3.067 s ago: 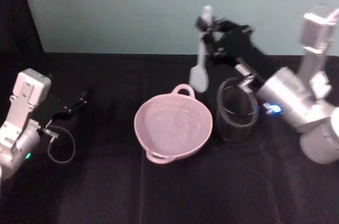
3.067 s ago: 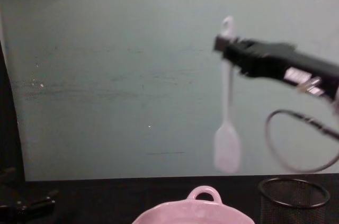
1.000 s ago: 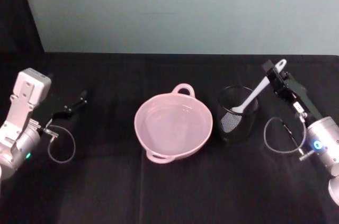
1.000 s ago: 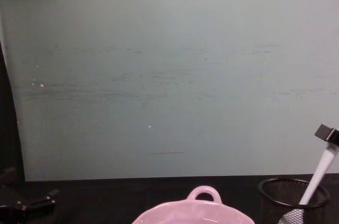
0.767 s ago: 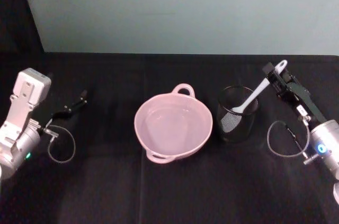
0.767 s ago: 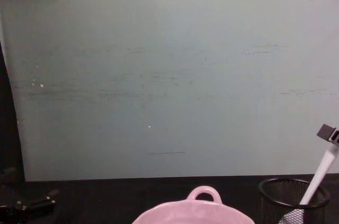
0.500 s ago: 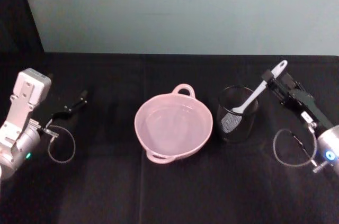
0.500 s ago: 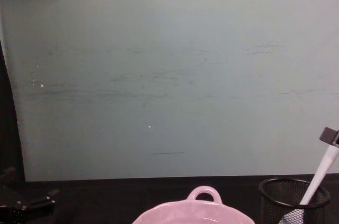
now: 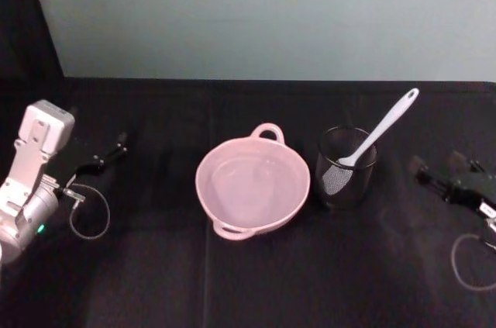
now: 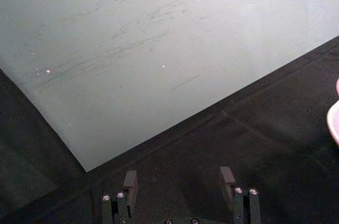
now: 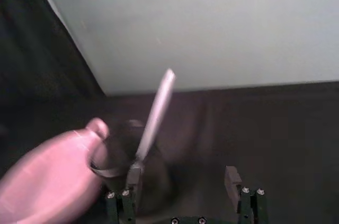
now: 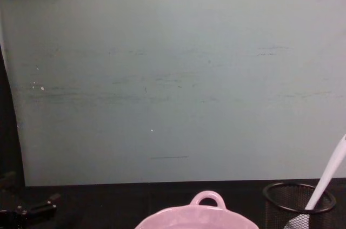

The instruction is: Use the one hand to pick up the spoon and stir the clear water in the bowl.

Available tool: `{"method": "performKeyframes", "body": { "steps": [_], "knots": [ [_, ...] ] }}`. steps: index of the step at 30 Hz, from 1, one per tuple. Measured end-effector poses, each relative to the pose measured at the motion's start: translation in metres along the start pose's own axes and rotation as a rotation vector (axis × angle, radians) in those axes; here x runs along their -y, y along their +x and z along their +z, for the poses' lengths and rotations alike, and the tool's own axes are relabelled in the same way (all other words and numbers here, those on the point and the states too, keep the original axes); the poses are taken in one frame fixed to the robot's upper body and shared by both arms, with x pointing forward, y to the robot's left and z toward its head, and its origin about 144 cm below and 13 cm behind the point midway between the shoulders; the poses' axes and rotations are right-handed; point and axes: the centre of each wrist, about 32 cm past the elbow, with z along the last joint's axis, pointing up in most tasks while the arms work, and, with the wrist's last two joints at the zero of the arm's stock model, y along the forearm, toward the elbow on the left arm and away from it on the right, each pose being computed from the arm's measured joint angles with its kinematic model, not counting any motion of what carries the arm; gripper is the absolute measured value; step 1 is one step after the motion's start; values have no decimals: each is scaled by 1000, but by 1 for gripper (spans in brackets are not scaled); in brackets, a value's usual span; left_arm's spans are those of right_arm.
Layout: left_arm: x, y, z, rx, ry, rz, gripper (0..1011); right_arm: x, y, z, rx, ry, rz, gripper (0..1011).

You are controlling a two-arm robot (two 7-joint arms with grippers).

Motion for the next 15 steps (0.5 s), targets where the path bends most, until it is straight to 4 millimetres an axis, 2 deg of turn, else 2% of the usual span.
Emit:
{"method": "performKeyframes", "body": {
  "steps": [2, 6, 15],
  "knots": [
    [0, 0, 0, 0, 0, 0, 1011, 0, 2, 1, 68, -60, -39, 1002],
    [0, 0, 0, 0, 0, 0, 1011, -14, 5, -5, 191, -110, -94, 1002],
    [0, 0, 0, 0, 0, 0, 1011, -58, 14, -26, 372, -17, -126, 1002]
  ]
}}
